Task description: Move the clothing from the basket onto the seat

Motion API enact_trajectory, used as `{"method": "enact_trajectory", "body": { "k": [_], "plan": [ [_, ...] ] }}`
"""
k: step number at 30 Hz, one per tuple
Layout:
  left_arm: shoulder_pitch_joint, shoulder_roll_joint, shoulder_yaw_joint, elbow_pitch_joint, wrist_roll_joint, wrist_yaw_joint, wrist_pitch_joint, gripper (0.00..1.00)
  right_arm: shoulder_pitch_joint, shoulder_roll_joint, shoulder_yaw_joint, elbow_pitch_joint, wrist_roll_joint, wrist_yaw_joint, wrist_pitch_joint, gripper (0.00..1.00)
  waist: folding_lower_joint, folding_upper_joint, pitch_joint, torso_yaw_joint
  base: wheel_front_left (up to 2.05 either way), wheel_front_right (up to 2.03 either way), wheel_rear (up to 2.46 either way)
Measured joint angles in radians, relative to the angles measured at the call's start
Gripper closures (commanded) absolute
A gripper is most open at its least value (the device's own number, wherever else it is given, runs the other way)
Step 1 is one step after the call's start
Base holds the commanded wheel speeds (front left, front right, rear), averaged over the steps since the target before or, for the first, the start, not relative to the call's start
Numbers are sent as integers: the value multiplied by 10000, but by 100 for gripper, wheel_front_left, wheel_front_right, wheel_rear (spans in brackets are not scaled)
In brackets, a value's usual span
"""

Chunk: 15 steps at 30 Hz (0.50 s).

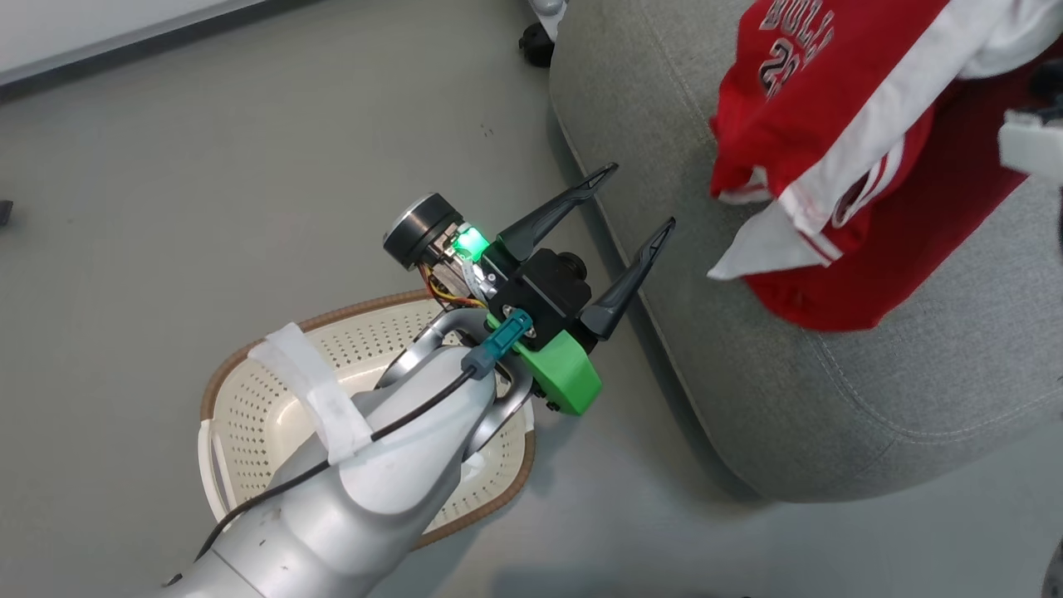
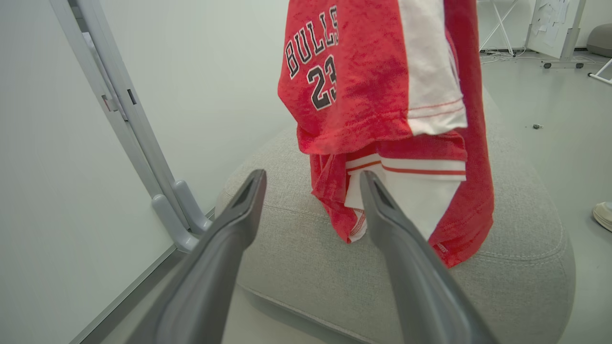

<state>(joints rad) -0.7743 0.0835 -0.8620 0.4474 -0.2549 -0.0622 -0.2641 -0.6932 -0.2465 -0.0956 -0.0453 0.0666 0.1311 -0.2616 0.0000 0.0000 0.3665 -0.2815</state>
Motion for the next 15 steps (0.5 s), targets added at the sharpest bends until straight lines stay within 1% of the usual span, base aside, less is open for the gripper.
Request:
{"method": "enact_trajectory", "body": {
  "k": [8,15],
  "plan": [
    [-443,84,-40,-52,111,0,2,0,-2366,-1185,-683,474,-146,0,-2,100,0,0,935,171,0,0,0],
    [-724,180,-52,-123,159,0,2,0,-4037,-2403,-800,1680,-221,2,-2,100,1,0,1663,321,0,0,0]
  ]
}}
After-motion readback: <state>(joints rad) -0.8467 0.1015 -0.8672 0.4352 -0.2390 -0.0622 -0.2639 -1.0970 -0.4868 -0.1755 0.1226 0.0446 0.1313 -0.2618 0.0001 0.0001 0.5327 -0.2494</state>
